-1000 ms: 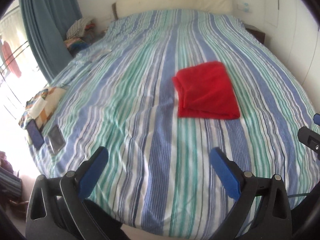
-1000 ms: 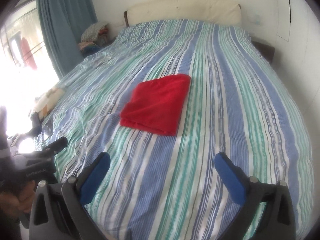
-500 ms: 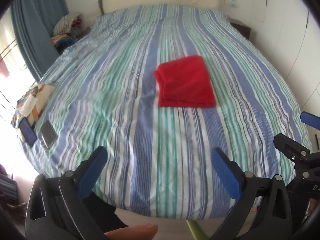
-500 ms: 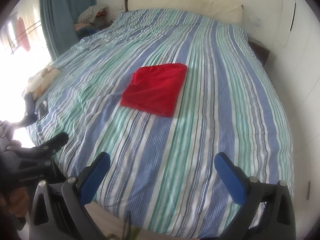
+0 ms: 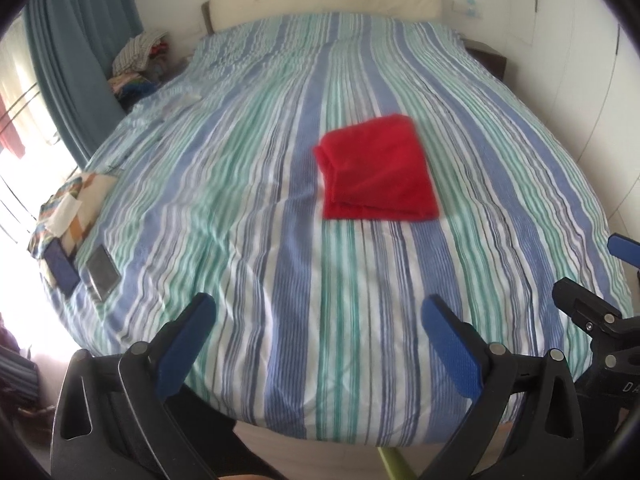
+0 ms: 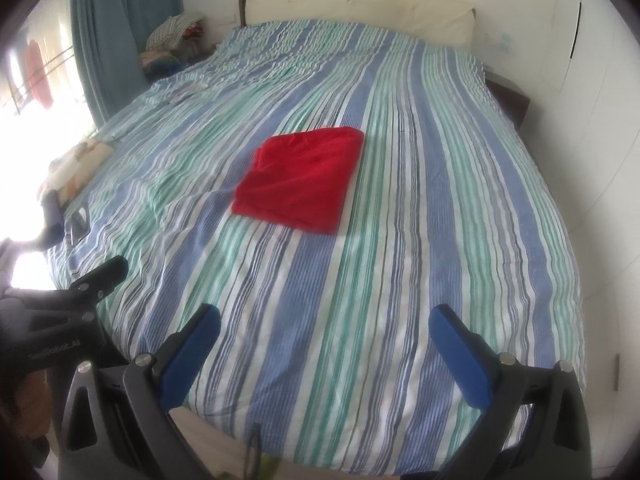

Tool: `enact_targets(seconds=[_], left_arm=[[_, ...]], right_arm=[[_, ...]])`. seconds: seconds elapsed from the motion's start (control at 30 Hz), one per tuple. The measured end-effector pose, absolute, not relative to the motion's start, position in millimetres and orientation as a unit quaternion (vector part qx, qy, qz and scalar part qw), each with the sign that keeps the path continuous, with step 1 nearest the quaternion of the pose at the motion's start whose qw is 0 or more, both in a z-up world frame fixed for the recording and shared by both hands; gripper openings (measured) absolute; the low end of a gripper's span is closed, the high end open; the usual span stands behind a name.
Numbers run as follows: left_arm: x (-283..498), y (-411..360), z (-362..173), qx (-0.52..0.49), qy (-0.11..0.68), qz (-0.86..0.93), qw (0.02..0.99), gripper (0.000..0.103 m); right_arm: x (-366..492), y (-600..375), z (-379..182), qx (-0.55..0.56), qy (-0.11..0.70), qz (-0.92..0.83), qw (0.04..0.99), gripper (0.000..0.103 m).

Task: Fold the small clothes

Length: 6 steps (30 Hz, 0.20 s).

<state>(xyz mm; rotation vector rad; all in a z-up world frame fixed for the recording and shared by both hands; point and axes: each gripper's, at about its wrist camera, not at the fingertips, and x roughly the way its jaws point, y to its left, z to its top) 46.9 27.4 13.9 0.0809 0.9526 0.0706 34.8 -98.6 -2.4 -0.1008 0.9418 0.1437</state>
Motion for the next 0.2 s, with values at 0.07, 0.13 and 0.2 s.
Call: enact_targets(seconds=[0.07, 0.13, 0.2], left_arm=[[45.5, 27.5, 14.3, 0.036, 0.451, 0.039, 0.891, 0.102], [44.3, 26.8, 15.8, 0.042, 0.443, 0.047, 0.894, 0.102], [42.7, 26.5, 18.9, 0.045, 0.437, 0.05, 0.897, 0.102]], right_arm=[[35.1, -99.0, -3.1, -0.046, 0.453, 0.069, 0.888, 0.102], [35.3, -99.9, -3.4, -0.045, 0.453, 0.067, 0.888, 0.102], [36.1, -100.4, -2.9, -0.043, 0.453, 0.067, 0.888, 0.102]])
